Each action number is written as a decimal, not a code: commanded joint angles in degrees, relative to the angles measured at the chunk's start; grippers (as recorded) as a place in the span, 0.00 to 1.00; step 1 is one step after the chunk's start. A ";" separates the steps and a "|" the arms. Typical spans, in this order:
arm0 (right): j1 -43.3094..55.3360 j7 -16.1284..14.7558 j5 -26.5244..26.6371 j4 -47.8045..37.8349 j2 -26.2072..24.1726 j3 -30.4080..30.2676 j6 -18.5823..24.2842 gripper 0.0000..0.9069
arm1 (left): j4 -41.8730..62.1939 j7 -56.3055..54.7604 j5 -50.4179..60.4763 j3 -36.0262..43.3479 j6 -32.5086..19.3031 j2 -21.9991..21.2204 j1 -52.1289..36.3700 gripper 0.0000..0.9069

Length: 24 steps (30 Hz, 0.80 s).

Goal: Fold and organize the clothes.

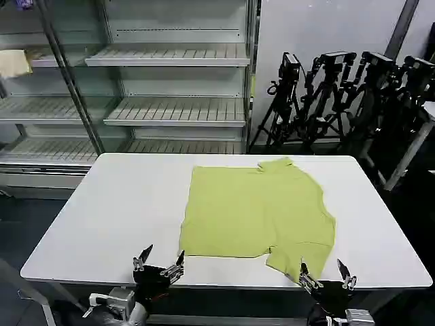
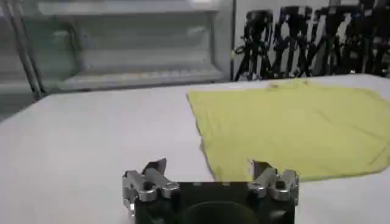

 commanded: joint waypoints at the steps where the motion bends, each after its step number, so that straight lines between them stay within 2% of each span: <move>1: 0.99 0.97 -0.13 -1.73 0.20 -1.51 -1.81 1.00 | 6.32 -3.05 -1.89 4.82 2.52 1.07 -4.60 1.00; 24: 2.48 2.01 0.90 -4.45 1.47 -3.01 -3.03 1.00 | 7.89 -3.91 -9.93 6.15 1.25 1.64 -12.37 1.00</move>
